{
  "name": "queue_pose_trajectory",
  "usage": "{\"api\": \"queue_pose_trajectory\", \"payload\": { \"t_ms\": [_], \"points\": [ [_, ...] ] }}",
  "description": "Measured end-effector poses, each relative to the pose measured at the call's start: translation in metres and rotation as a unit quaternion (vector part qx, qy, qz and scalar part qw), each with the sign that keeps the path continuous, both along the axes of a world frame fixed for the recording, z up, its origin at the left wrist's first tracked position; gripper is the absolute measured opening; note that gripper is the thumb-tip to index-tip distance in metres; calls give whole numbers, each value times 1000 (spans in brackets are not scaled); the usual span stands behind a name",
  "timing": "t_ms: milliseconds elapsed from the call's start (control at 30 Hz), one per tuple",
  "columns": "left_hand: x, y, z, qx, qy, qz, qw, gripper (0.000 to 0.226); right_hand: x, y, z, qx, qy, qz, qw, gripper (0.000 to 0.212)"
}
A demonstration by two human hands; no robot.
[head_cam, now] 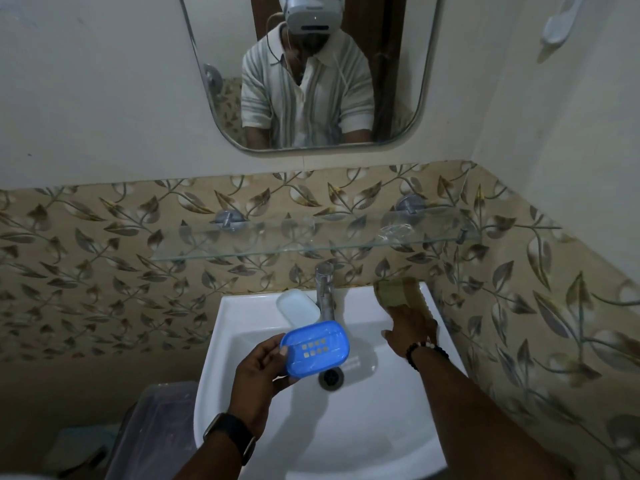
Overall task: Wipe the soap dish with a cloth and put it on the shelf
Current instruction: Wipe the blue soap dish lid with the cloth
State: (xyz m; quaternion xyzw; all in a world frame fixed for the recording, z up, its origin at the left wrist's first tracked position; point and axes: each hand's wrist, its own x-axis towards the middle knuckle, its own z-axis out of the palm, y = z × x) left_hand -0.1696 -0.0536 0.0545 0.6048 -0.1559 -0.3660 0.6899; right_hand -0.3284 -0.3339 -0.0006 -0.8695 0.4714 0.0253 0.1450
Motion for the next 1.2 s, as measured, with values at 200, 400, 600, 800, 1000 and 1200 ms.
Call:
{"api": "queue_pose_trajectory", "payload": {
  "t_ms": [200,400,600,800,1000,1200],
  "points": [
    [0,1,3,3,0,-10,1000,26,10,-6,-14,40,-34,-8,999,55],
    [1,4,5,9,-2,-18,1000,26,17,-1,-10,40,-104,-40,993,52],
    [2,1,8,5,11,-20,1000,26,11,-2,0,-19,-77,-54,995,36],
    [6,-5,18,-5,31,-19,999,24,0,14,13,32,-310,-246,918,23],
    [8,-9,24,-16,39,-17,999,25,0,66,82,100,-592,-280,749,28],
    [1,-17,32,-25,40,-32,998,21,18,156,114,-157,-402,123,894,22]
  ]
}}
